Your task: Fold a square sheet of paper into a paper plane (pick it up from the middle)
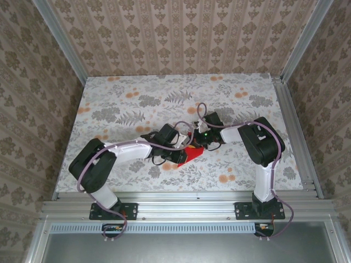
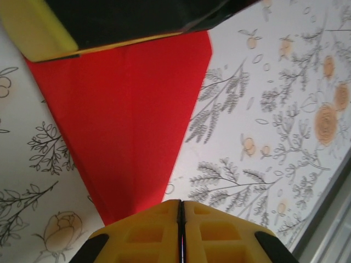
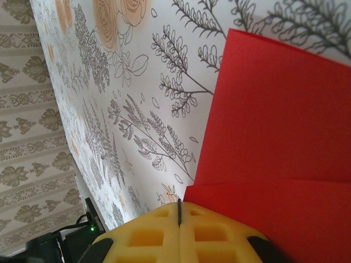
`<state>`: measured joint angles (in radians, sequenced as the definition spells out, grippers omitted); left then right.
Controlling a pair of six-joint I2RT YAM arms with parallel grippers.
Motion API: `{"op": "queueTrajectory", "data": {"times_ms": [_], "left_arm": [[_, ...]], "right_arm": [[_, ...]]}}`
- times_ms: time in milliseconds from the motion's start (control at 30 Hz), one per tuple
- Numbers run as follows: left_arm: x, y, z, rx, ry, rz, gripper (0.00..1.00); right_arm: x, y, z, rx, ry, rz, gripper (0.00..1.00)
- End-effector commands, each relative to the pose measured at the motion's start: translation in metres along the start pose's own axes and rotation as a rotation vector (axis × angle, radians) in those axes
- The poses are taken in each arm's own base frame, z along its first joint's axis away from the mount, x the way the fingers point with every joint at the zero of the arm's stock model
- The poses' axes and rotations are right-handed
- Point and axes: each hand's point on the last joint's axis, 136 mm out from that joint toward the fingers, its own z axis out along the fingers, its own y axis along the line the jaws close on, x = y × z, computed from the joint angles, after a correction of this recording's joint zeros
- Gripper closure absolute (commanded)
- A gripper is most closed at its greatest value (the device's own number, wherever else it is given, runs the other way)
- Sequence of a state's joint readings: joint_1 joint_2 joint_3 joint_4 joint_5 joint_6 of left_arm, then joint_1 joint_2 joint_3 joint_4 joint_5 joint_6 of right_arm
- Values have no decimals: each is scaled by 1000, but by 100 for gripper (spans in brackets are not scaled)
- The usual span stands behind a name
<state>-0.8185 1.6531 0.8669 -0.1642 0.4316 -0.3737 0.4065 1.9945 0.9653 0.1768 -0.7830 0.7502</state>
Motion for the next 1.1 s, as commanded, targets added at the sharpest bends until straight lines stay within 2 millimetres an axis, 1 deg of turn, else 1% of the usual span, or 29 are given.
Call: {"op": "queueTrajectory", "data": {"times_ms": [0, 233, 333, 467, 633, 800, 967, 1067], "left_arm": [[-2, 6, 6, 27, -8, 2, 90], [13, 29, 15, -25, 21, -12, 90], [19, 36, 19, -34, 27, -22, 91], [28, 41, 22, -43, 53, -26, 91], [44, 49, 22, -71, 92, -23, 92], [54, 53, 22, -78, 116, -23, 92], [59, 53, 22, -72, 127, -26, 92], [57, 51, 23, -62, 121, -31, 92]], "right_arm": [[12, -33, 3, 91, 26, 107, 92], [10, -32, 1, 109, 27, 91, 92], [8, -31, 0, 118, 28, 79, 92], [3, -32, -2, 145, 17, 60, 90], [-13, -38, -9, 172, -25, 54, 89], [-33, -47, -22, 166, -70, 75, 87], [-55, -53, -39, 155, -124, 91, 84], [-66, -58, -51, 157, -150, 98, 84]]}}
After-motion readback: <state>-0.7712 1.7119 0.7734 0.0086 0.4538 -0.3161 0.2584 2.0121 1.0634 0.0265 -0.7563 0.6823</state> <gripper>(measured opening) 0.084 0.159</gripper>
